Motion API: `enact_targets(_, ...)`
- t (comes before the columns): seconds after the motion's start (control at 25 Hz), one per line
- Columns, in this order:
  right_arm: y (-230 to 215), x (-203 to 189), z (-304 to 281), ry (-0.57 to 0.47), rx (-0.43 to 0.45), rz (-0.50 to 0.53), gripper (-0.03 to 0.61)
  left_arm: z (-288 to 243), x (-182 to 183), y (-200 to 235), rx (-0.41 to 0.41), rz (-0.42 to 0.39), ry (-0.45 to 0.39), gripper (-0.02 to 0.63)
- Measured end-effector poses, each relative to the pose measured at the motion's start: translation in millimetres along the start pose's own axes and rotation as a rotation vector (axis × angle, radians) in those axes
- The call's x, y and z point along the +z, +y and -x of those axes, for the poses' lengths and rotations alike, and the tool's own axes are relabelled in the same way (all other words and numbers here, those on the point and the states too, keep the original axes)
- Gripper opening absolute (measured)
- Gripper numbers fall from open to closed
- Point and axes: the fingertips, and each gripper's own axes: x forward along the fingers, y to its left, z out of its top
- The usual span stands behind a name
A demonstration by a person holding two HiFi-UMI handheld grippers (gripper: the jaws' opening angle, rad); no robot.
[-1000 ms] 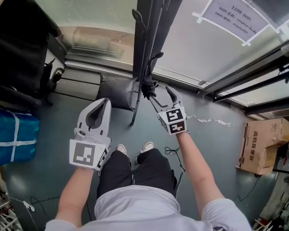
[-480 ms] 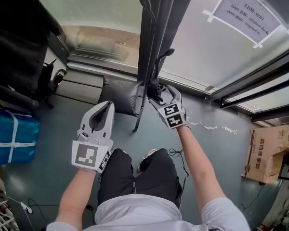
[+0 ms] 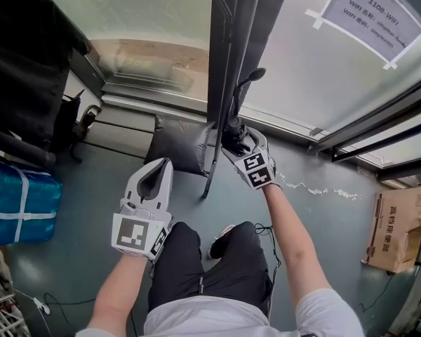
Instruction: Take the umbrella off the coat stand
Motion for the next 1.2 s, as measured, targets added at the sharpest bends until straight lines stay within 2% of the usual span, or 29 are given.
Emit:
enact_targets(0.32, -2.0, 0.4, -20.1, -0.028, 0.066, -0.074, 0.400, -3.5, -22.9, 5.5, 0.003, 0.012, 0.021, 0.023)
enact_targets(0.4, 0.1, 1.9, -20.3, -0.042, 0.055, -0.074, 0.395, -2.7, -29.9, 7.4, 0.009, 0.017, 0.035, 0.023)
enact_targets(0.48, 0.8, 1.8, -20.2, -0.052, 0.023, -0.064, 0.325, -1.5, -33.6, 7.9, 0.009, 0.017, 0.048, 0.023)
enact_targets(0.56, -1.9, 2.3, -21.1, -0.061, -0.009, -0.056, 0.292, -1.0, -34.5, 8.1, 0.005, 0.010, 0.055, 0.023)
enact_targets(0.88, -6.3, 3.3, -25.7, -0.035, -0.073, 0.061, 0.270, 1.2, -44.9, 11.7, 0.004, 0.015, 0.071, 0.023)
enact_targets(1.2, -5.0, 3.6, -24.7, -0.055, -0.080, -0.010, 0.246, -0.4, -45.7, 17.1, 0.009, 0.027, 0.061, 0.023)
